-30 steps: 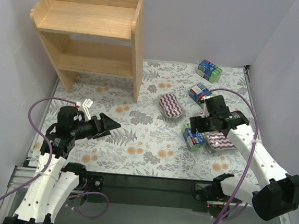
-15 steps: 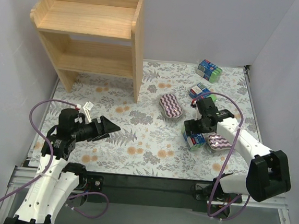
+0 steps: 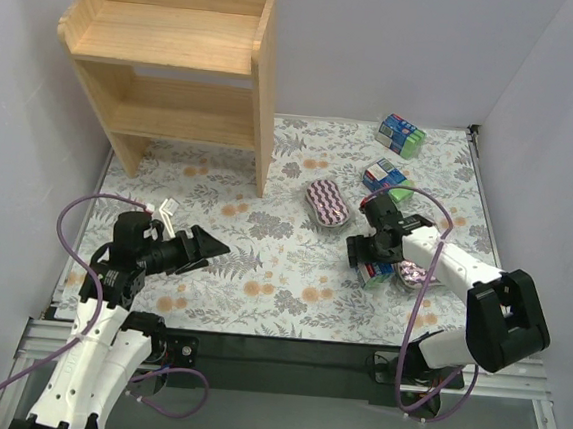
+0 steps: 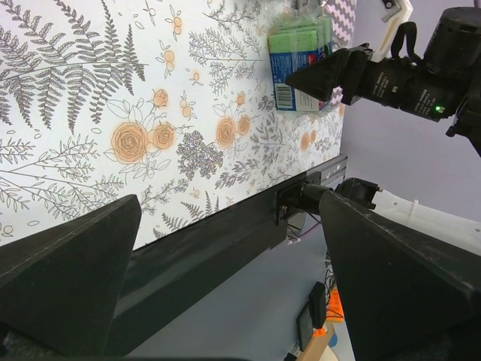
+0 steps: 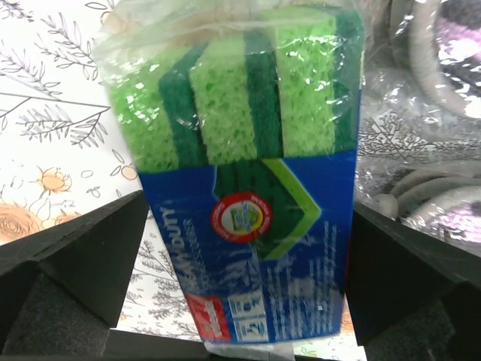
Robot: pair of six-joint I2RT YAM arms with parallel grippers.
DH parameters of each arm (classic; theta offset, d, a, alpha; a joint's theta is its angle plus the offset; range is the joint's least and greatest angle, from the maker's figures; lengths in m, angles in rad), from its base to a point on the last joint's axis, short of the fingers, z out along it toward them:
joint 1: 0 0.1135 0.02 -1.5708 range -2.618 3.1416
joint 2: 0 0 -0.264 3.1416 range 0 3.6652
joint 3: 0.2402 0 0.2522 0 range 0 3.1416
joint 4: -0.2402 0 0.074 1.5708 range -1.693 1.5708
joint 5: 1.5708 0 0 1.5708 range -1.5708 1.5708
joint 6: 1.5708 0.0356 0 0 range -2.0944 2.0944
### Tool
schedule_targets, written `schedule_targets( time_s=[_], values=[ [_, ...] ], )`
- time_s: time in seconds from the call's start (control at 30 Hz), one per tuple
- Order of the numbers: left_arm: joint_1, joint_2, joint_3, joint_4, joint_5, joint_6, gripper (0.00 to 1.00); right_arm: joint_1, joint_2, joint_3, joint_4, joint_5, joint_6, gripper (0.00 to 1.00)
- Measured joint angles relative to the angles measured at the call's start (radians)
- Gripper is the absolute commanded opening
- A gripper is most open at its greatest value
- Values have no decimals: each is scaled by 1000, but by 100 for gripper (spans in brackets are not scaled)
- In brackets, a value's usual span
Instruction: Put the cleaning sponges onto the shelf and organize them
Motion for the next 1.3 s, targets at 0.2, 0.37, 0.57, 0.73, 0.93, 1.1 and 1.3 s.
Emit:
schedule_targets(
  time_s=[0.2,0.37,0.57,0.73,0.93,1.1,1.3],
  values=[
    [0,-22,2,-26,-18,0,89,9,62,-13,21,21,71,70],
    [0,-29,39,-79,-48,8,90,15,63,-16,24,10,116,61],
    [0,-33,137,-134,-98,16,89,64,-13,-16,30,-108,176,57],
    [0,-31,196,-163,-177,20,90,146,-117,-53,154,-340,312,59],
    [0,-9,150,-181,-201,15,89,311,-76,-73,457,-537,587,68],
    [0,-24,138,-186,-209,-8,90,428,216,55,718,-568,791,74],
    [0,-71,138,-217,-228,-25,89,452,443,192,901,-507,908,77]
  ],
)
